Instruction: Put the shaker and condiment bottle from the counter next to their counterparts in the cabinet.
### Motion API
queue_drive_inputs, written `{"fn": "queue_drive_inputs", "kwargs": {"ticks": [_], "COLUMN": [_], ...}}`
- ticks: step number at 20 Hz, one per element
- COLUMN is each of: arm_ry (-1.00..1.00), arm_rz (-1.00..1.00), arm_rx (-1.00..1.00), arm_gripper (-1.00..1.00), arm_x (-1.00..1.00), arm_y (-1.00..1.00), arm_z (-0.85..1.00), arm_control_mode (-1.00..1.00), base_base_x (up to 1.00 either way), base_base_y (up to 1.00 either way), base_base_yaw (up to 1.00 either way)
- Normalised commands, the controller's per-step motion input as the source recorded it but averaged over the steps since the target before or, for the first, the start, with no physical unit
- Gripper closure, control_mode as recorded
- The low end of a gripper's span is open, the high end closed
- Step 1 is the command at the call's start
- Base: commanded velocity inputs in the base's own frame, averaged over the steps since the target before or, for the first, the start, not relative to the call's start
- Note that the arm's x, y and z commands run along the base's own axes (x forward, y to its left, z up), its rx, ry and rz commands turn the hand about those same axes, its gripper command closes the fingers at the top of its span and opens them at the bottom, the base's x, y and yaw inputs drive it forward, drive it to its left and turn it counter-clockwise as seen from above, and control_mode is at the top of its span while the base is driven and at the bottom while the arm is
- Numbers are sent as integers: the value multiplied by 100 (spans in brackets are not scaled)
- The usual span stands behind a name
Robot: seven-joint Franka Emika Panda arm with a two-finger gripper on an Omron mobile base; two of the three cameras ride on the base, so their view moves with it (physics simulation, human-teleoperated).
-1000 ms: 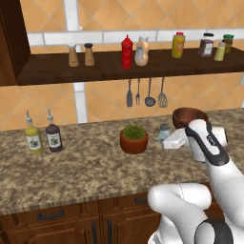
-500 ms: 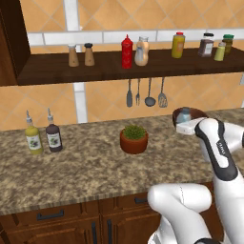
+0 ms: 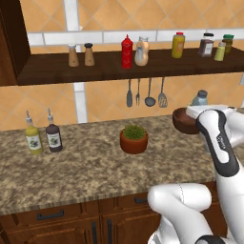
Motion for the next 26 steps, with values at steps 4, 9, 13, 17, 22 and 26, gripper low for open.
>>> {"fn": "queue_drive_inputs", "kwargs": {"ticks": [4,9,13,17,22,26], "arm_ry": [0,0,0,0,0,0], "arm_rz": [-21,-23,-31,-35,-34,-22], "arm_rx": [0,0,0,0,0,4], "arm_gripper": [100,100,100,100,100,100], "arm_x": [-7,-1,-23,-60,-63,-63], "arm_y": [-53,-30,-8,-8,-9,-11], "arm_z": [55,58,52,54,63,89], "arm_control_mode": [-100,-100,-100,-100,-100,-100], "base_base_x": [0,0,0,0,0,0], "base_base_y": [0,0,0,0,0,0], "base_base_yaw": [0,0,0,0,0,0]}}
